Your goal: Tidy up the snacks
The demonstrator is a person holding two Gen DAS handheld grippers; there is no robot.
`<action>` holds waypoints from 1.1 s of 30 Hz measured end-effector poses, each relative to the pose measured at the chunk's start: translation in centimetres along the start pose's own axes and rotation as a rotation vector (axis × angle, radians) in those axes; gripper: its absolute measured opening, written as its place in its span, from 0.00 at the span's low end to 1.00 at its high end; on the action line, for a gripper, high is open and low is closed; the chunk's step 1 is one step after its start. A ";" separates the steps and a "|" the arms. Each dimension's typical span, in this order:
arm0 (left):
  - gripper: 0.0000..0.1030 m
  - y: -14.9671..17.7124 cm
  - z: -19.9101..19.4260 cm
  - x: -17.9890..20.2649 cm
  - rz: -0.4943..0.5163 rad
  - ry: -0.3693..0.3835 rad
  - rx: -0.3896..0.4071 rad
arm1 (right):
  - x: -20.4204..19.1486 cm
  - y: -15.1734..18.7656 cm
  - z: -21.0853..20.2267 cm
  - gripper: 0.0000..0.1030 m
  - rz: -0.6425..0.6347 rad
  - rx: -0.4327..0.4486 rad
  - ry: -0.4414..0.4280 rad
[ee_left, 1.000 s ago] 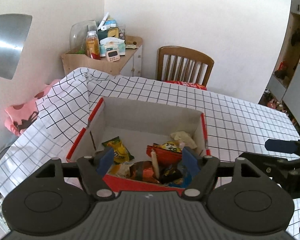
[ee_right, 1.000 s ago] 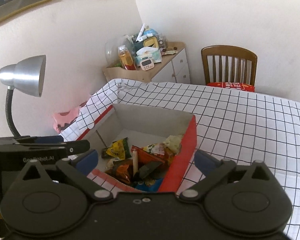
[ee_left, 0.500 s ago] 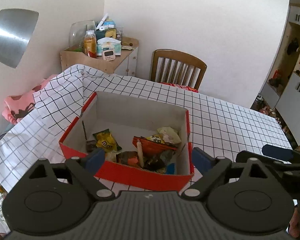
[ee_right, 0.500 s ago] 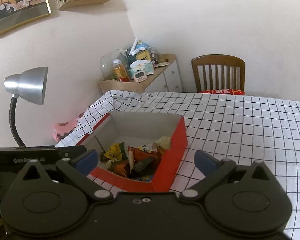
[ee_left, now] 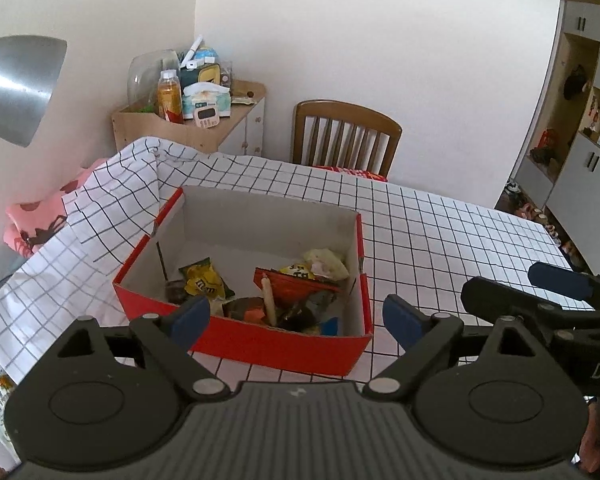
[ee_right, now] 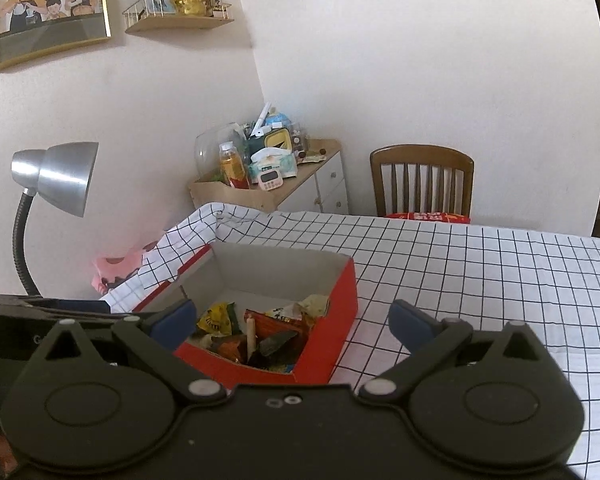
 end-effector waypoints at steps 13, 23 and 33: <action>0.91 0.5 0.2 0.1 -0.011 -0.006 -0.014 | 0.7 0.6 0.3 1.00 0.029 -0.021 0.035; 0.91 0.5 0.0 0.3 -0.008 -0.010 -0.004 | 1.1 0.7 0.3 1.00 0.034 -0.026 0.055; 0.91 0.1 -0.7 0.4 -0.003 -0.011 0.024 | 1.7 0.9 0.2 1.00 0.050 -0.025 0.104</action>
Point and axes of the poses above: each gripper's, at about its wrist camera, not at the fingertips, and z roughly the way its jaws point, x to its right, y to its underside, the point moved 9 cm from there along z, roughly the way its jaws point, and after that the axes turned 1 degree about -z, right-handed, at the moved point
